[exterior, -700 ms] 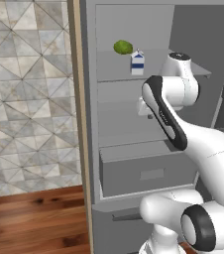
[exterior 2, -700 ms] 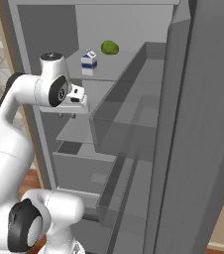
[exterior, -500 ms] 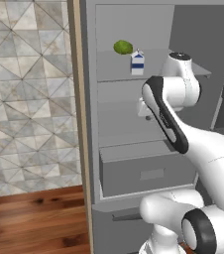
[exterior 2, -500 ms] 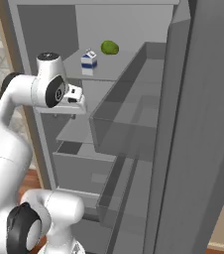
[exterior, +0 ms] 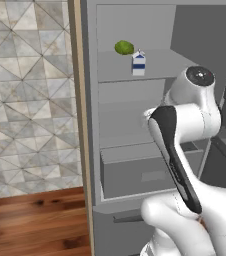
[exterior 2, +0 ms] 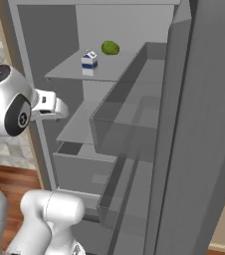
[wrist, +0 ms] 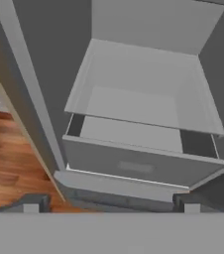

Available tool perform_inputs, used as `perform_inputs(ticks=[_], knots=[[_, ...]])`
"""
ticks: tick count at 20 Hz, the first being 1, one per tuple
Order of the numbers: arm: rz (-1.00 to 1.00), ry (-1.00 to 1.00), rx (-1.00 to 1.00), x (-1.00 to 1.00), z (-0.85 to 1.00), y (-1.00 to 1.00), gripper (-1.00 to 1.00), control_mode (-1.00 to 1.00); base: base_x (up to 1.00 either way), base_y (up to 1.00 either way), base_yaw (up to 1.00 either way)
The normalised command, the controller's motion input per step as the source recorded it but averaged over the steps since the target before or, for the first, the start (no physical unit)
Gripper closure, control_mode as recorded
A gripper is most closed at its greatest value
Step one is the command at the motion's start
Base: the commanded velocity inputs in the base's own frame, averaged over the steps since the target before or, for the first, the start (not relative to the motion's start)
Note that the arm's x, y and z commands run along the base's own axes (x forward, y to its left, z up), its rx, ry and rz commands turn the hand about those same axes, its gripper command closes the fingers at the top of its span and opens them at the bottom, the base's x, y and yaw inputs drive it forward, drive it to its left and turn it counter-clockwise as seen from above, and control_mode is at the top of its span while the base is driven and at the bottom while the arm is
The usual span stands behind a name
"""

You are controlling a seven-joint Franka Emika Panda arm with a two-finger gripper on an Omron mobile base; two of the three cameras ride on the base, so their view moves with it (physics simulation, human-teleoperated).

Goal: Take out the milk from the fridge and place it on the tray on the counter. Then take the sugar cube near the tray and place it in the tray.

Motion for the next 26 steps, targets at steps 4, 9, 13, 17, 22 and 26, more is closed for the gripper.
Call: perform_inputs(ticks=[4, 9, 13, 17, 22, 26], knots=[[0.0, -0.3, 0.13, -0.25, 0.66, 0.01, -1.0, -1.0, 0.0, 0.0, 0.0], [0.0, -0.19, 0.02, -0.07, 0.6, 0.0, -1.0, -1.0, 0.0, 0.0, 0.0], [-0.02, -0.1, 0.0, 0.0, 0.61, 0.0, -1.0, -1.0, 0.0, 0.0, 0.0], [-0.02, -0.01, 0.0, 0.0, 0.44, -0.01, -1.0, -1.0, 0.0, 0.0, 0.0], [-0.03, -0.05, 0.0, 0.17, 0.29, -0.06, -1.0, -1.0, 0.0, 0.0, 0.0], [-0.02, -0.11, 0.0, 0.31, 0.11, -0.15, -1.0, -1.0, 0.0, 0.0, 0.0]])
